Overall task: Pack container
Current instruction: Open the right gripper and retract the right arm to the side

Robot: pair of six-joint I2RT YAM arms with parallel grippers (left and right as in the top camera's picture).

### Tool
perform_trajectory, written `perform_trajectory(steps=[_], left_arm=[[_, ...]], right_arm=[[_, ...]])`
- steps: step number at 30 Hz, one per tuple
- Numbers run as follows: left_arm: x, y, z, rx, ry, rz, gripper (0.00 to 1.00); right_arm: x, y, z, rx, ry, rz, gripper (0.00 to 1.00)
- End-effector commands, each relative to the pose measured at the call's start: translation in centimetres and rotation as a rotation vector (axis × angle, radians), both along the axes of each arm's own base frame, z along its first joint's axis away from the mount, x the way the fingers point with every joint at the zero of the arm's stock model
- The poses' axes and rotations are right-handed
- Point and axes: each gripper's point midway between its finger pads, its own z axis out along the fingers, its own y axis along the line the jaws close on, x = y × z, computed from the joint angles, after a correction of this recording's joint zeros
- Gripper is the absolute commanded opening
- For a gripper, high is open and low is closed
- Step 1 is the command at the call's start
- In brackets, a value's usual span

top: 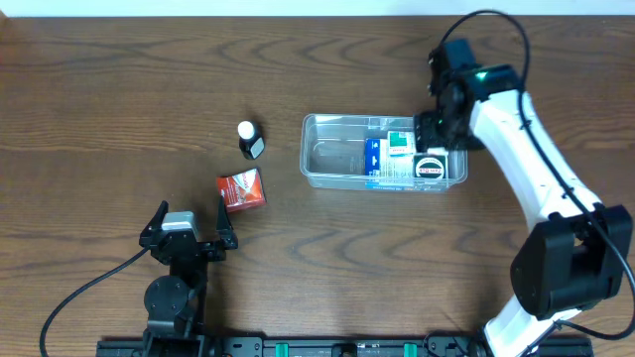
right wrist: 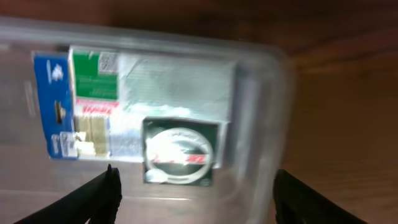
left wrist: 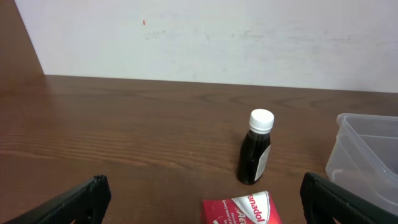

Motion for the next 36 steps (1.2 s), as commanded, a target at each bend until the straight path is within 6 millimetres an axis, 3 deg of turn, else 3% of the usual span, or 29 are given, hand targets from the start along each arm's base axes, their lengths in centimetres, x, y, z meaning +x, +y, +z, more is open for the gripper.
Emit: perform_trajectory(steps=[1, 4, 7, 9, 13, 18, 24, 36], left_arm=[[-0.1, 0.2, -1.8, 0.022, 0.05, 0.01, 0.98], [-0.1, 0.2, -1.8, 0.022, 0.05, 0.01, 0.98], [-0.1, 0.2, -1.8, 0.022, 0.05, 0.01, 0.98], [-0.1, 0.2, -1.8, 0.022, 0.05, 0.01, 0.98], [-0.1, 0.2, -1.8, 0.022, 0.05, 0.01, 0.98], [-0.1, 0.2, -1.8, 0.022, 0.05, 0.01, 0.98], [-0.1, 0.2, -1.8, 0.022, 0.05, 0.01, 0.98], [-0.1, 0.2, -1.8, 0.022, 0.05, 0.01, 0.98]], right_arm=[[1.5, -3.4, 1.8, -0.021, -0.05, -0.054, 0.77], [2.1, -7.0, 2.2, -0.022, -0.068, -0.14, 0.82], [2.0, -11.4, 2.4, -0.036, -0.075, -0.204, 0.99], [1.5, -14.5, 2.4, -0.052, -0.073, -0.278, 0.99], [0.5, -18.5, 2.4, -0.056, -0.07, -0.38, 0.99], [-0.8, -21.9, 2.4, -0.059, -0.068, -0.471, 0.99], [-1.5, -23.6, 2.4, -0.06, -0.066, -0.515, 0.99], [-1.6, -23.6, 2.4, -0.06, -0.066, -0.517, 0.99]])
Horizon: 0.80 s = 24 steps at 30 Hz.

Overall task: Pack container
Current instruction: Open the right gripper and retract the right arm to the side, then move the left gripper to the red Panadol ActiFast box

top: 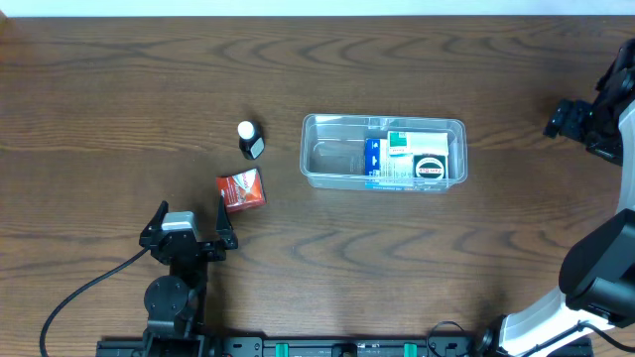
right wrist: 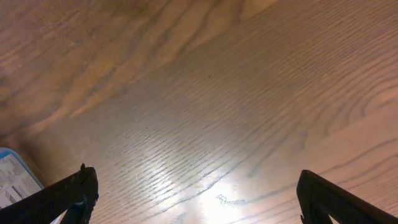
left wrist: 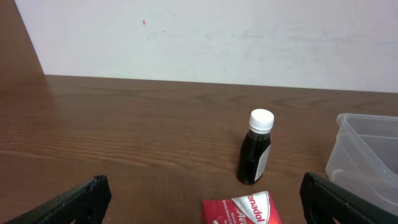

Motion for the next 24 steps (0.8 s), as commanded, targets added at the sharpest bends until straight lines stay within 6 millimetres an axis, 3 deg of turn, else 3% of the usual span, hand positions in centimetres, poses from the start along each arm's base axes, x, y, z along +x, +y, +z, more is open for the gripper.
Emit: perform_trajectory(steps=[1, 9, 14, 19, 24], left_arm=[[-0.1, 0.2, -1.8, 0.022, 0.05, 0.01, 0.98], [0.0, 0.3, -1.5, 0.022, 0.04, 0.011, 0.98], [0.1, -1.3, 0.5, 0.005, -0.031, -0.077, 0.98], [-0.5, -1.2, 2.1, -0.044, 0.007, -0.071, 0.98], [-0.3, -1.2, 5.6, -0.04, 0.095, -0.069, 0.98]], right_arm=[[0.2, -0.5, 0.6, -0.014, -0.014, 0.004, 0.99], [0.2, -0.5, 0.6, -0.014, -0.014, 0.005, 0.99], [0.2, -0.5, 0.6, -0.014, -0.014, 0.005, 0.99], [0.2, -0.5, 0.6, -0.014, -0.014, 0.004, 0.99], [0.2, -0.5, 0.6, -0.014, -0.014, 0.005, 0.99]])
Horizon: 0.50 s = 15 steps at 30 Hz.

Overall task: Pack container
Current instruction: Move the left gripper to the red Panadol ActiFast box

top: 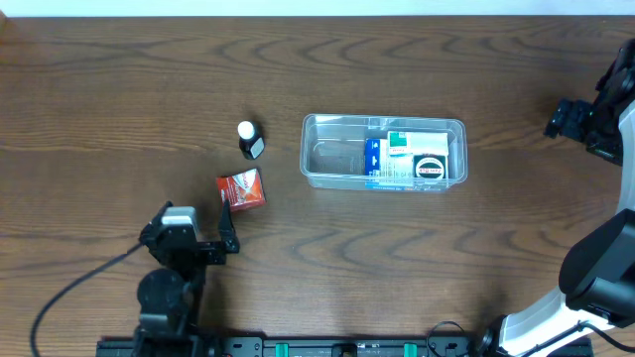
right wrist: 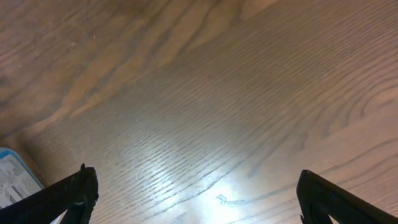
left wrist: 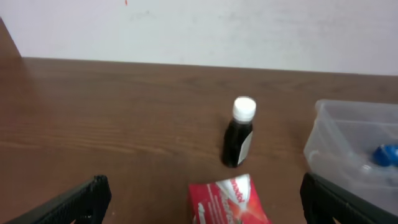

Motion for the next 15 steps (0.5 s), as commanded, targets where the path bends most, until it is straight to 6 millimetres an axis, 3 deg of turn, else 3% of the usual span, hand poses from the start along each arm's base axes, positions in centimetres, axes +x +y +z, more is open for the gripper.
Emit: perform_trajectory(steps=[1, 6, 10, 15], left_arm=[[0.5, -0.3, 4.3, -0.013, 0.027, -0.011, 0.98], [2.9, -1.4, 4.2, -0.005, 0.326, -0.057, 0.98], [4.9, -3.3, 2.5, -0.037, 0.578, -0.141, 0.98], [7.0, -5.3, -0.3, -0.095, 0.744, -0.229, 0.98]], right_arm=[[0.2, -0.6, 0.7, -0.015, -0.015, 0.004, 0.99], [0.2, -0.6, 0.7, -0.015, -0.015, 0.004, 0.99], [0.2, -0.6, 0.7, -0.015, -0.015, 0.004, 0.99], [0.2, -0.6, 0.7, -0.015, -0.015, 0.004, 0.99]])
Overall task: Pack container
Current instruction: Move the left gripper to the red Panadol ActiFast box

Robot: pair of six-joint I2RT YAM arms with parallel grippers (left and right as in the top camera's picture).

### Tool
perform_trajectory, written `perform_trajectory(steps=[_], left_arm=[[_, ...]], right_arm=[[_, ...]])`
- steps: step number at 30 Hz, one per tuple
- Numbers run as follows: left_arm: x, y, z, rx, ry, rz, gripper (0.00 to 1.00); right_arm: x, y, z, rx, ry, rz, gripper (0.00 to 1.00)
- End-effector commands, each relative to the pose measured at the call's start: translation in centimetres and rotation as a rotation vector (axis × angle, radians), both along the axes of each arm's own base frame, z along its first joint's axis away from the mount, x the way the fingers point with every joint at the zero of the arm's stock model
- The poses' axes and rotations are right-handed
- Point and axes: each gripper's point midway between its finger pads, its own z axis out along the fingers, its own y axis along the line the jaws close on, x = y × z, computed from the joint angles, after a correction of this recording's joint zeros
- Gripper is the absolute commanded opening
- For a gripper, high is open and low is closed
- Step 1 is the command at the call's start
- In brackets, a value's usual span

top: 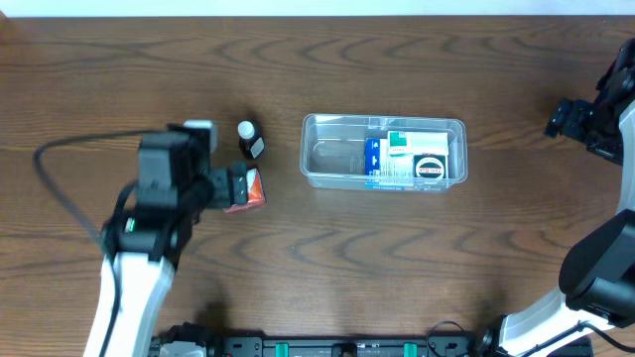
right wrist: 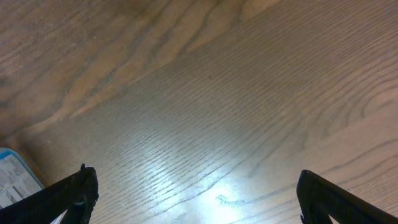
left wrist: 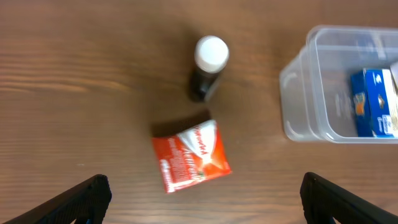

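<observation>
The clear plastic container (top: 327,159) lies mid-table with a blue box (top: 373,159), a green-and-white box (top: 400,142) and a round-labelled black box (top: 431,169) packed in its right half. A red sachet (top: 253,186) and a dark bottle with a white cap (top: 247,138) sit left of it. My left gripper (top: 236,186) hovers open over the sachet; the left wrist view looks down on the sachet (left wrist: 191,155), bottle (left wrist: 209,68) and container (left wrist: 323,81). My right gripper (top: 568,119) is open and empty at the far right edge.
Brown wooden table (top: 327,258) all round. The right wrist view shows only bare wood (right wrist: 205,112) and a corner of the container's contents (right wrist: 12,180) at the lower left. The left arm's cable (top: 60,198) loops at the left.
My left arm has risen from the front edge and reached forward; its open gripper is now above the red sachet, looking down. The right arm and all objects are unmoved.
At first my right gripper was open over the container's right end with boxes inside, the left gripper parked at the front. Then the right arm stood at the far right edge and stayed. The left arm tilted slightly, and now hangs over the sachet.
</observation>
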Motion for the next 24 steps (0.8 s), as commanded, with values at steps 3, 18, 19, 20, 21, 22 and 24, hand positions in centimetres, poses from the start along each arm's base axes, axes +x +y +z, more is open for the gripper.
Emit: perform_trajectory(steps=[3, 18, 19, 20, 21, 22, 24], left_arm=[[0.8, -2.4, -2.2, -0.11, 0.118, -0.077, 0.98], [0.9, 1.1, -4.7, 0.004, 0.199, 0.141, 0.98], [0.8, 1.5, -4.9, 0.017, 0.21, 0.17, 0.98], [0.8, 1.7, -5.2, 0.021, 0.222, 0.183, 0.98], [0.8, 1.7, -5.5, 0.021, 0.231, 0.184, 0.98], [0.8, 1.7, -5.8, 0.019, 0.241, 0.19, 0.98], [0.7, 1.5, -6.6, 0.008, 0.271, 0.216, 0.98]], right_arm=[[0.2, -0.5, 0.6, -0.014, -0.012, 0.004, 0.99], [0.2, -0.5, 0.6, -0.014, -0.012, 0.004, 0.99], [0.2, -0.5, 0.6, -0.014, -0.012, 0.004, 0.99], [0.2, -0.5, 0.6, -0.014, -0.012, 0.004, 0.99], [0.2, -0.5, 0.6, -0.014, -0.012, 0.004, 0.99], [0.2, -0.5, 0.6, -0.014, -0.013, 0.004, 0.99], [0.2, -0.5, 0.6, -0.014, -0.012, 0.004, 0.99]])
